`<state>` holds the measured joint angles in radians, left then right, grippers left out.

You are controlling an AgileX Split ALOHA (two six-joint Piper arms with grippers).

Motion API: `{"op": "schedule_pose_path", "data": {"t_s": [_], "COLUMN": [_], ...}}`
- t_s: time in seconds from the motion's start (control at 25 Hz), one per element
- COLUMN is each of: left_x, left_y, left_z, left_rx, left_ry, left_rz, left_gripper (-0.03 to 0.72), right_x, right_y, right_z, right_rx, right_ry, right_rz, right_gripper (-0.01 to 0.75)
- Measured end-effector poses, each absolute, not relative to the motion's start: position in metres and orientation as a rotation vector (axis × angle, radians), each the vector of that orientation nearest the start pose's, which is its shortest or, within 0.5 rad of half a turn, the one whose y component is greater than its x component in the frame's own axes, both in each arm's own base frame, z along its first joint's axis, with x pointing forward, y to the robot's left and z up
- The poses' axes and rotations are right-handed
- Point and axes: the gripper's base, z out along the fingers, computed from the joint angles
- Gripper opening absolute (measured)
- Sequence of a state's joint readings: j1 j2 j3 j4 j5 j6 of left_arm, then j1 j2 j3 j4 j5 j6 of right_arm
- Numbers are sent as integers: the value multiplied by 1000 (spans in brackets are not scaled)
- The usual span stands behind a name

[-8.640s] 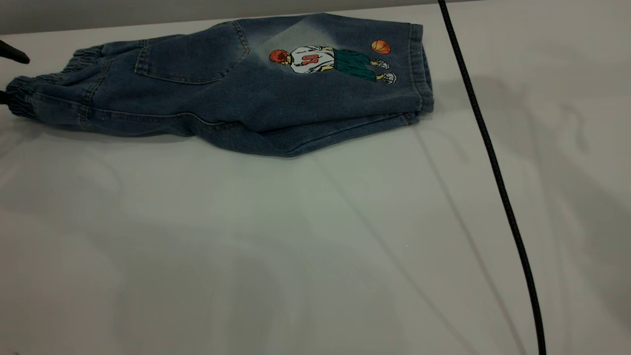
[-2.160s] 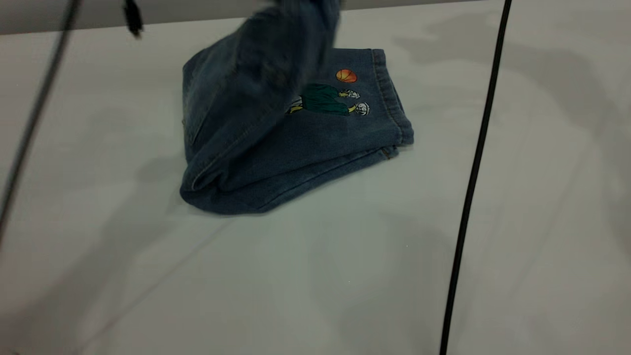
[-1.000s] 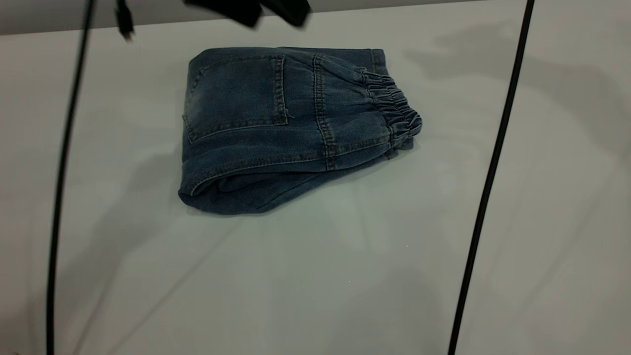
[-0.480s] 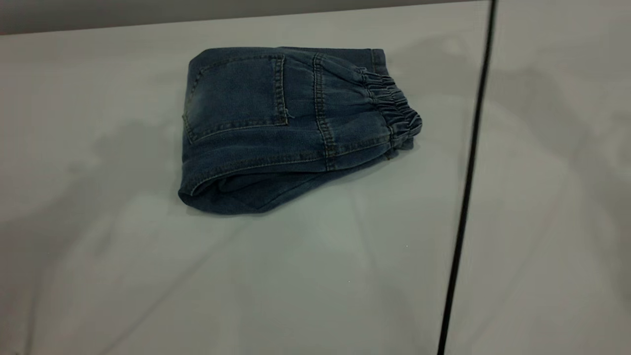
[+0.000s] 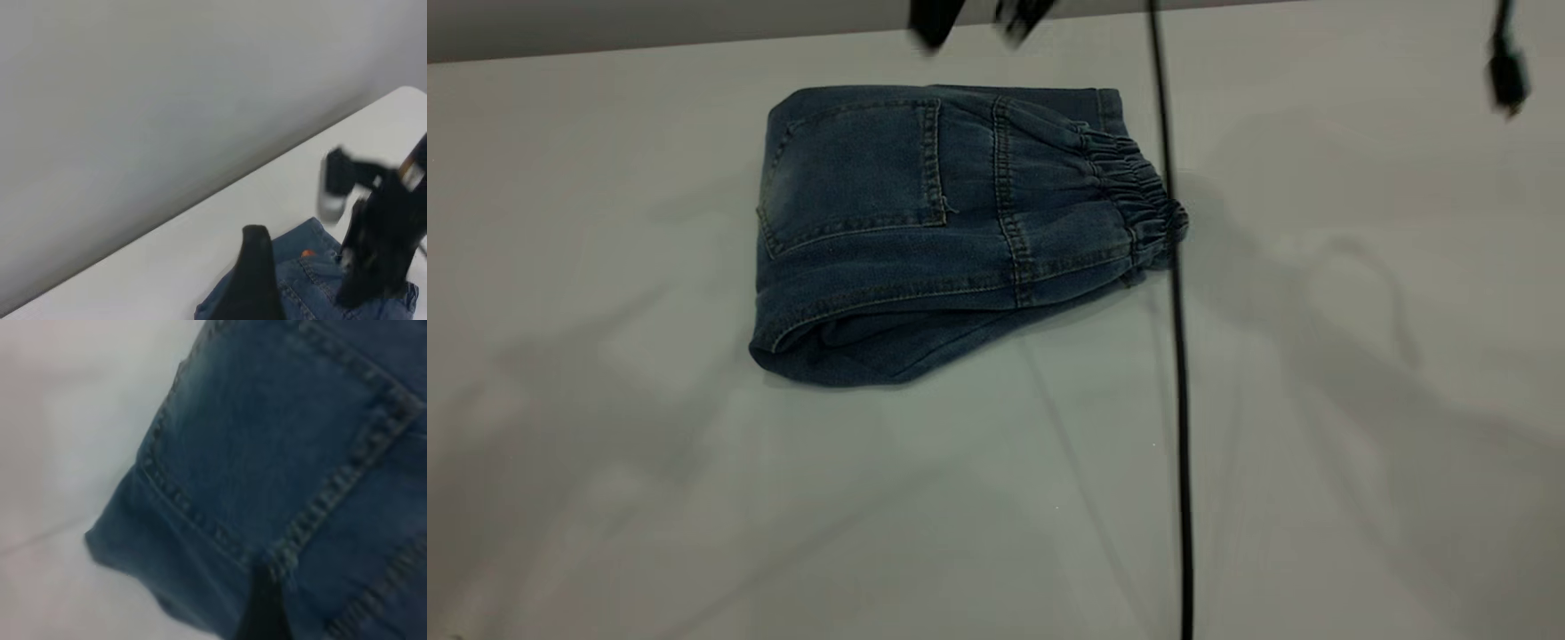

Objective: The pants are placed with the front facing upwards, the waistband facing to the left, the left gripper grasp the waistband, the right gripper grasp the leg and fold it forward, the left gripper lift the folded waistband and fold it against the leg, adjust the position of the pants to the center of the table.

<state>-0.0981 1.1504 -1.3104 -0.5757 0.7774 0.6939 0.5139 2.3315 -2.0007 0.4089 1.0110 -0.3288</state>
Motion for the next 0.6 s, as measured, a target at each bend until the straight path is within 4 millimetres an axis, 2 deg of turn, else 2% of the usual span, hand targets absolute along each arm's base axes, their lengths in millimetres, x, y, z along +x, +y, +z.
{"op": "schedule_pose_path", "data": {"t_s": [0.2,0.32,0.6], "left_x": [230,229,228], "left_y": [-59,-59,-60], "left_z": [442,441,439], "left_rx": [604,593,590], "left_ry": [1907,1925,1945], "left_rz": [-296,-317,-340], "left_gripper": [590,590,587], "right_x": [407,398,403], "right_y": [301,314,318], "right_z": [151,146,120], "right_rx": [-996,-980,-978], "right_ry": [2681,2675,2654], "right_rz": [343,224,144], "right_gripper": [479,479,479]}}
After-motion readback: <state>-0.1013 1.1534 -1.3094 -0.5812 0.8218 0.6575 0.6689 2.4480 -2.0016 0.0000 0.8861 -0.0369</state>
